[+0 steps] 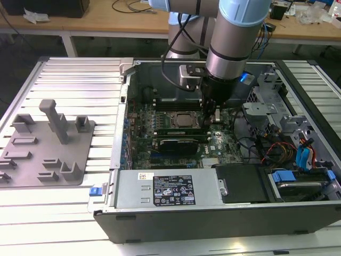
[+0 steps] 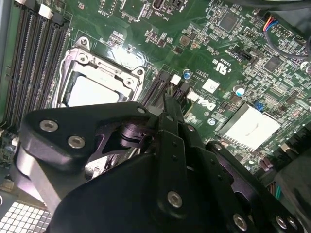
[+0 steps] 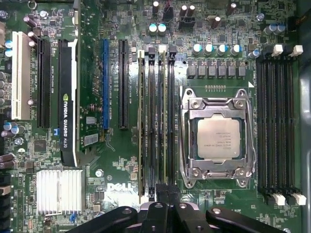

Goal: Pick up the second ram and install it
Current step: 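Press down the second ram until it locks into place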

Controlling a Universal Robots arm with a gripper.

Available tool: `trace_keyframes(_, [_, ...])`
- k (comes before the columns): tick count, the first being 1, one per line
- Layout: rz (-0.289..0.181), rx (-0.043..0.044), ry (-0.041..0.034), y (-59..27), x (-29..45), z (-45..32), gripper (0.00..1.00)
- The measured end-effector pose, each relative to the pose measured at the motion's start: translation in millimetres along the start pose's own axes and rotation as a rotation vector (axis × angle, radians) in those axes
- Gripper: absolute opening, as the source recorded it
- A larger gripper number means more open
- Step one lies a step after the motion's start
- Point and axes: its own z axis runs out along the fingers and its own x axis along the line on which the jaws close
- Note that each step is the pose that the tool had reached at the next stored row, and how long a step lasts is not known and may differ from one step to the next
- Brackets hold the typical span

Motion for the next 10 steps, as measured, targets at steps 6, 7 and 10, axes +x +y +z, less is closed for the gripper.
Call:
trace_keyframes(6, [0.0,-0.0001,0.0003,-0.1,0.0,3.3,0.08])
trace_keyframes(7, [0.0,0.0,0.0,-0.2,0.0,4.8,0.08])
trace_keyframes(10, [0.0,0.0,0.0001,-0.2,0.0,5.5,0.08])
